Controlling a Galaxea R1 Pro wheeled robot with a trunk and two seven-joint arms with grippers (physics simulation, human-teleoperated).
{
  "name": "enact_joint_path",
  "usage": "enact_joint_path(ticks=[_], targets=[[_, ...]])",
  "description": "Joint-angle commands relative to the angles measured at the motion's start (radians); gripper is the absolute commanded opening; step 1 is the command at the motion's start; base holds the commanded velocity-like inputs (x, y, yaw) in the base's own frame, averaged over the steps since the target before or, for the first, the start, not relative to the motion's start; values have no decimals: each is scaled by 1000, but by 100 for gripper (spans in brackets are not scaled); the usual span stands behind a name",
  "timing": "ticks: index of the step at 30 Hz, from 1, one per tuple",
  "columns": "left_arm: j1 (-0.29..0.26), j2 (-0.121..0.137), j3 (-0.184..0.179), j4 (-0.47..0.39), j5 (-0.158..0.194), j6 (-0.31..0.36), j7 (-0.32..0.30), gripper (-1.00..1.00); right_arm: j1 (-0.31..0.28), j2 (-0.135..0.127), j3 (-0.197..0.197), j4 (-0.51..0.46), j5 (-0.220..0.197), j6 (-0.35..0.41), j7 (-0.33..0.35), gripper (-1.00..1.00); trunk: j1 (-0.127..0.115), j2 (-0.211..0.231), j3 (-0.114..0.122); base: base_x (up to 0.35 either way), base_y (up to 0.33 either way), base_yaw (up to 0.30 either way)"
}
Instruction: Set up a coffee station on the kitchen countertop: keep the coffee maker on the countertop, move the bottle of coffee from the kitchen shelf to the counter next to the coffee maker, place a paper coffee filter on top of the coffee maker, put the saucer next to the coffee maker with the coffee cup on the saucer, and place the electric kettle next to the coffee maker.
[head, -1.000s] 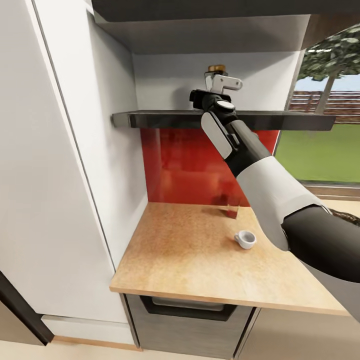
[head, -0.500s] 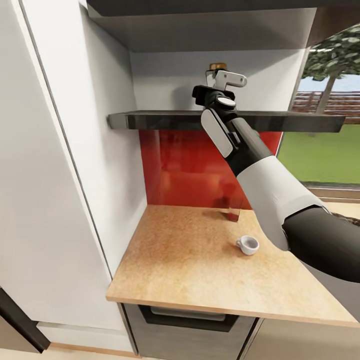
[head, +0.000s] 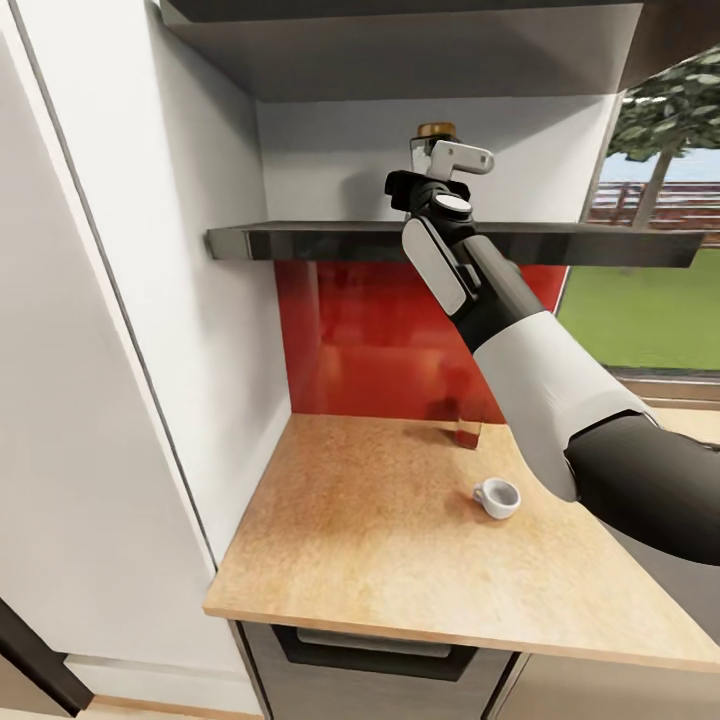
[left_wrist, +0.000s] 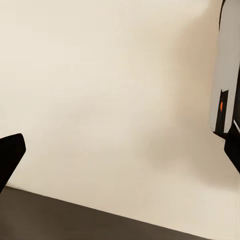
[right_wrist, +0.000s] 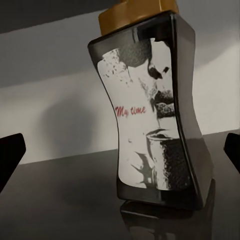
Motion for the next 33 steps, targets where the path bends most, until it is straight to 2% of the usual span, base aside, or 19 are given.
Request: enact_joint_path(ticks=[1,24,33], targets=[[0,-1,-8,2,6,-5,1,100,-1,0,2,-1,-4,4,-7,100,1,-2,-2,77,0,0],[6,1,-8,2,6,-5,0,100,-1,0,8,1,-2,3,-7,100,1,-2,-2,8,0,0],[6,1,-8,2,6,-5,0,100,-1,0,7,1,-2,2,-7,100,1,-2,-2,135,0,0]])
